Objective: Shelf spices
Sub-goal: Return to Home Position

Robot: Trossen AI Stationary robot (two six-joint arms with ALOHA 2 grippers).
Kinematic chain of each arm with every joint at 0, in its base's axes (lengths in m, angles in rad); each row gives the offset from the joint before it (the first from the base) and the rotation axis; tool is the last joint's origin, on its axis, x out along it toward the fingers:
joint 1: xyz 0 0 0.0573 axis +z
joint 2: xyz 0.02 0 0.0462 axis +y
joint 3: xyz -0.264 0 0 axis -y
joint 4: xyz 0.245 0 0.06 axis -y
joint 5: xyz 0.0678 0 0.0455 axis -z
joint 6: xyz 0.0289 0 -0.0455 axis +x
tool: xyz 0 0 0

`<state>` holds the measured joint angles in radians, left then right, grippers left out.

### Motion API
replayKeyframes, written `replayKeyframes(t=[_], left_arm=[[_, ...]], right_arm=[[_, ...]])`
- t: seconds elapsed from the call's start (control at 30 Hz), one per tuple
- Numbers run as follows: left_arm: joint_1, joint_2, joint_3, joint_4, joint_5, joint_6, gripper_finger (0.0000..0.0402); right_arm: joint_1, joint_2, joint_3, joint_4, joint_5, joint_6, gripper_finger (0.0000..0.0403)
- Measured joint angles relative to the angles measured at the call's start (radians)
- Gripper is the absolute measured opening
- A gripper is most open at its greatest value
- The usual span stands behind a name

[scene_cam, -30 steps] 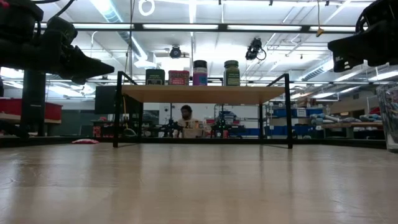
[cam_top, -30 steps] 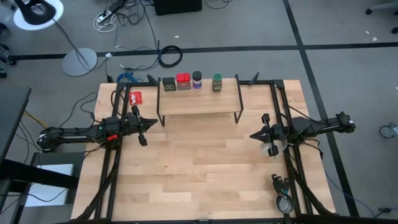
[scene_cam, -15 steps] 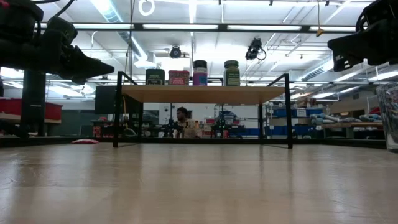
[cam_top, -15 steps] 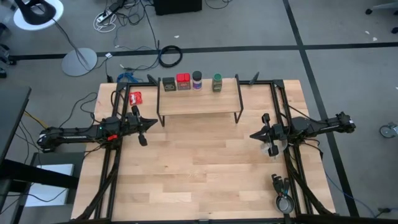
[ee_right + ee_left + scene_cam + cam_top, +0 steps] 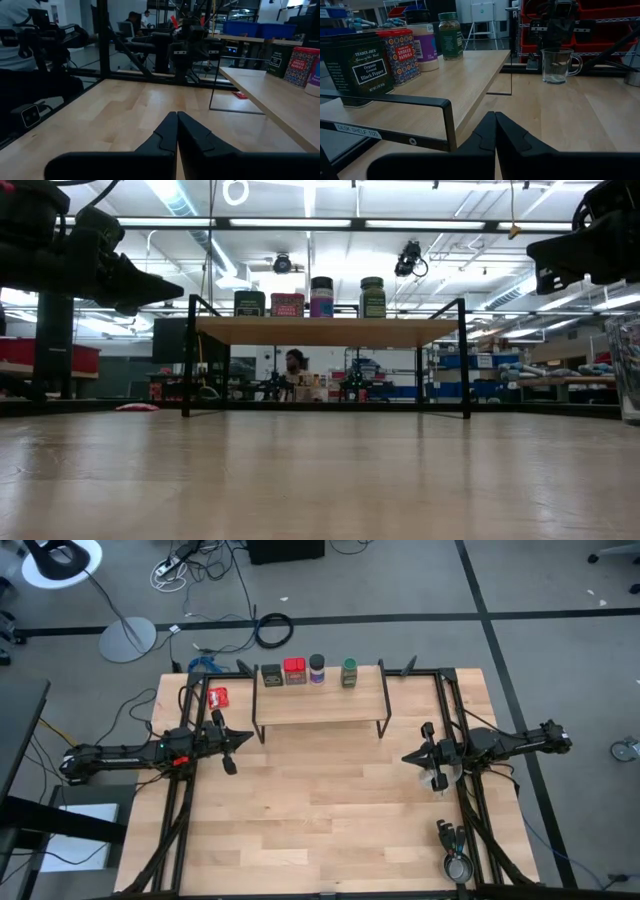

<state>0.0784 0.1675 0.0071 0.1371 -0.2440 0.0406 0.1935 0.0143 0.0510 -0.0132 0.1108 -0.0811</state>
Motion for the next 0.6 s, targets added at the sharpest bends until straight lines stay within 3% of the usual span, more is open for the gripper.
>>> replayKeyframes(t=[0.6], left_arm=[[0.0,0.0,0.0,0.0,0.0,0.0,0.0008]], right_arm=[[0.0,0.0,0.001,0.0,0.0,0.0,0.0007]])
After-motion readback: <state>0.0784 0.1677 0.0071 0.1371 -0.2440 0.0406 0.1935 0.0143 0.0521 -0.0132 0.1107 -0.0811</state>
